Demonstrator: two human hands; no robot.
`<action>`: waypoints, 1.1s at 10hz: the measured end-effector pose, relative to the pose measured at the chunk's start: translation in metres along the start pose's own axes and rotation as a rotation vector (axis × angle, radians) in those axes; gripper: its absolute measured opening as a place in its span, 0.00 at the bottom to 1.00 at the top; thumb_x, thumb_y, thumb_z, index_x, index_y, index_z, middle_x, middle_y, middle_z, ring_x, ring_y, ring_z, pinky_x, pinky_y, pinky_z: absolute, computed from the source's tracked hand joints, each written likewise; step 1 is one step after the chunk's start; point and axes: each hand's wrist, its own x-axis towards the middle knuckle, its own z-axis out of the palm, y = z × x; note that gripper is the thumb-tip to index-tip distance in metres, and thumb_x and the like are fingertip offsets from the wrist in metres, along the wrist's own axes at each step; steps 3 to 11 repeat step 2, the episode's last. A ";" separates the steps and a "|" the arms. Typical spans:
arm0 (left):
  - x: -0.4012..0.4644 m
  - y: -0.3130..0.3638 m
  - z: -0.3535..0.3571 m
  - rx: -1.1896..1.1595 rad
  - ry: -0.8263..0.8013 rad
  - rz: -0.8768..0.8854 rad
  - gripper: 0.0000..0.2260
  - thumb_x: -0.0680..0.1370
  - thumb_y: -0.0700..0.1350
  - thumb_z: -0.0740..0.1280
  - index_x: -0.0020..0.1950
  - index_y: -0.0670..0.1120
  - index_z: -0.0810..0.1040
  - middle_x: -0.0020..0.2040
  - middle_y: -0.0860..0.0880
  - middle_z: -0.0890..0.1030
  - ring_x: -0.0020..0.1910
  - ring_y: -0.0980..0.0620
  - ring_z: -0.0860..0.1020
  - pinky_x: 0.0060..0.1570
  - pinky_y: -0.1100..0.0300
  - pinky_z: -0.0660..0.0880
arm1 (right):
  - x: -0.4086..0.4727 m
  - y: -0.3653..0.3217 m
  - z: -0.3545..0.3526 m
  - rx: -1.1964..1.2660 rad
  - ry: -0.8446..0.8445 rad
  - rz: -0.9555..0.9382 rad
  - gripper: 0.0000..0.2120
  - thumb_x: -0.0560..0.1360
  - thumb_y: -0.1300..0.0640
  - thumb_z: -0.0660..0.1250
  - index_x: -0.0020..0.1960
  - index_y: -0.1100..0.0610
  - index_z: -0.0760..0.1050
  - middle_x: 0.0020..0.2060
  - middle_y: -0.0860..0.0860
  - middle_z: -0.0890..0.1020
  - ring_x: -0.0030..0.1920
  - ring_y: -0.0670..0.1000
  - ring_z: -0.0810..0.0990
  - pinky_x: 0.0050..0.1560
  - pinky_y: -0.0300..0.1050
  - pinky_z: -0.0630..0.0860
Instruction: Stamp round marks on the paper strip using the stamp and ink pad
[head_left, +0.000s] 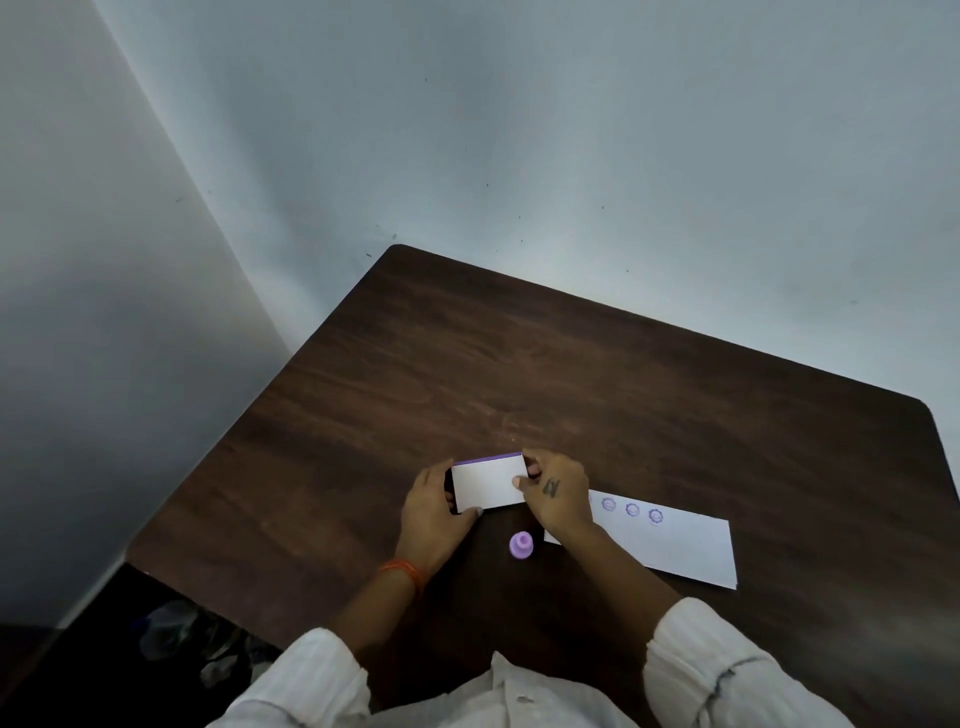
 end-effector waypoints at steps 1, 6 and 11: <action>-0.003 0.005 -0.007 -0.009 -0.034 -0.024 0.34 0.67 0.43 0.75 0.69 0.44 0.64 0.67 0.43 0.68 0.48 0.52 0.75 0.49 0.60 0.74 | -0.001 -0.005 -0.008 -0.036 -0.036 -0.004 0.16 0.71 0.58 0.70 0.58 0.59 0.76 0.51 0.57 0.83 0.51 0.56 0.80 0.50 0.43 0.74; -0.004 0.010 -0.014 0.014 0.020 -0.017 0.34 0.68 0.47 0.74 0.70 0.44 0.63 0.70 0.43 0.65 0.53 0.49 0.75 0.55 0.57 0.73 | -0.004 -0.009 -0.018 -0.012 0.038 -0.059 0.12 0.72 0.56 0.69 0.54 0.60 0.78 0.50 0.58 0.83 0.52 0.58 0.80 0.46 0.42 0.71; -0.004 0.010 -0.014 0.014 0.020 -0.017 0.34 0.68 0.47 0.74 0.70 0.44 0.63 0.70 0.43 0.65 0.53 0.49 0.75 0.55 0.57 0.73 | -0.004 -0.009 -0.018 -0.012 0.038 -0.059 0.12 0.72 0.56 0.69 0.54 0.60 0.78 0.50 0.58 0.83 0.52 0.58 0.80 0.46 0.42 0.71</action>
